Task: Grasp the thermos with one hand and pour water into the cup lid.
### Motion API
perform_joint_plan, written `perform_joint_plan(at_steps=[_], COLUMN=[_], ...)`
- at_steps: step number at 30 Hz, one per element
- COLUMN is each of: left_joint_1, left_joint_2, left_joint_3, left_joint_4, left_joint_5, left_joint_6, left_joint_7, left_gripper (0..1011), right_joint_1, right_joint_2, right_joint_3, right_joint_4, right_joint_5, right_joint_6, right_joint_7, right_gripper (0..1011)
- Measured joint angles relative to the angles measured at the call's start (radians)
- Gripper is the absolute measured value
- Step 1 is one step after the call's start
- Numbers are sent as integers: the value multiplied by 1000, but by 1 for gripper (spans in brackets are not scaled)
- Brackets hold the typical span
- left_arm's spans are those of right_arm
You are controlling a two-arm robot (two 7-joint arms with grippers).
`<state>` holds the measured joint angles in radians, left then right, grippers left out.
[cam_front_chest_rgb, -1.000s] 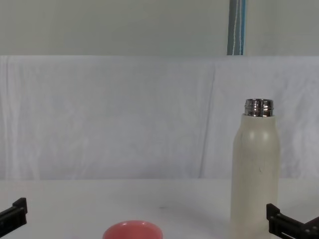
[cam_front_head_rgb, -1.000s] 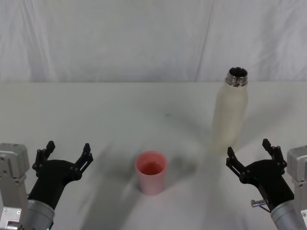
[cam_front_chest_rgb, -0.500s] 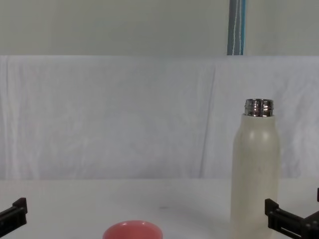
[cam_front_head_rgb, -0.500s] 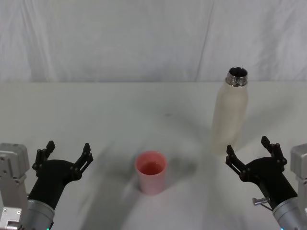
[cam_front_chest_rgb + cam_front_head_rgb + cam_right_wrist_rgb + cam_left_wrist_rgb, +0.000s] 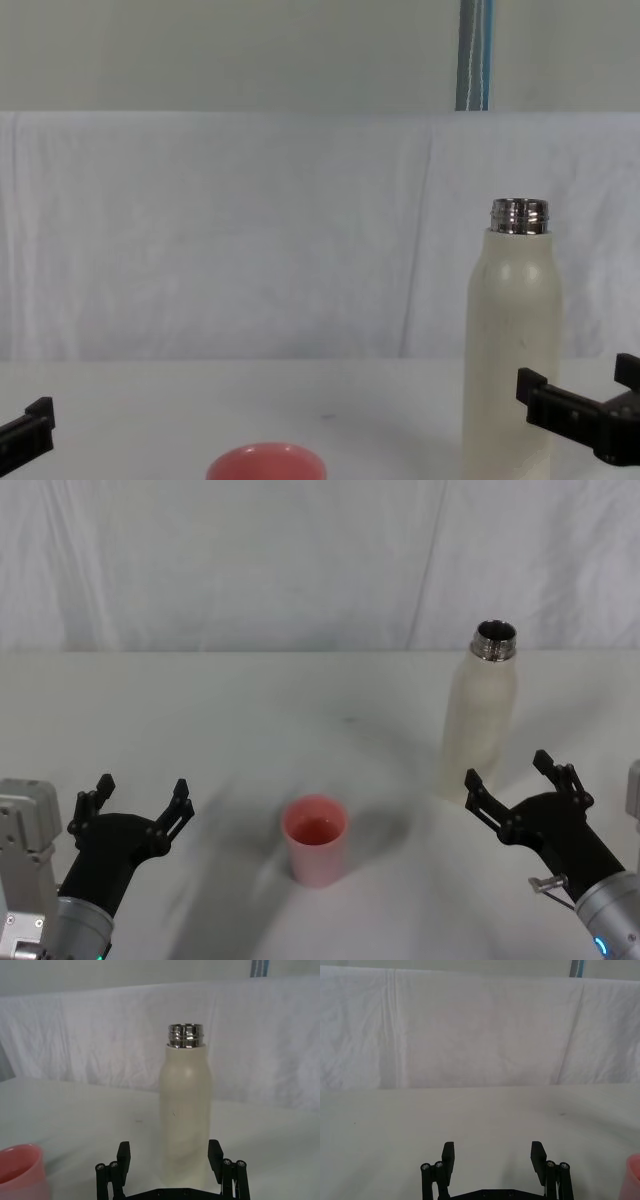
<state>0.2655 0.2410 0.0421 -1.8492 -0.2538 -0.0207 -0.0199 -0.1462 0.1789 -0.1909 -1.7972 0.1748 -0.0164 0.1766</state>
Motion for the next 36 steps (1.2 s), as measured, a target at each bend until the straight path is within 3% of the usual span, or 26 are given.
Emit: perform_joint_plan(at_steps=[13, 36], left_joint_1=[0, 0], left_joint_2=[0, 0], left_joint_3=[0, 0], left_joint_4=[0, 0], left_joint_5=[0, 0], left_joint_6=[0, 0], left_joint_7=[0, 0], left_gripper=[1001, 1001], right_joint_1=[60, 143], right_joint_2=[24, 31], right_joint_3=[-3, -33], right_joint_4=[27, 129], right_joint_5=[31, 51], right_joint_6=[39, 64], right_joint_7=[44, 51], right_gripper=[1001, 1000])
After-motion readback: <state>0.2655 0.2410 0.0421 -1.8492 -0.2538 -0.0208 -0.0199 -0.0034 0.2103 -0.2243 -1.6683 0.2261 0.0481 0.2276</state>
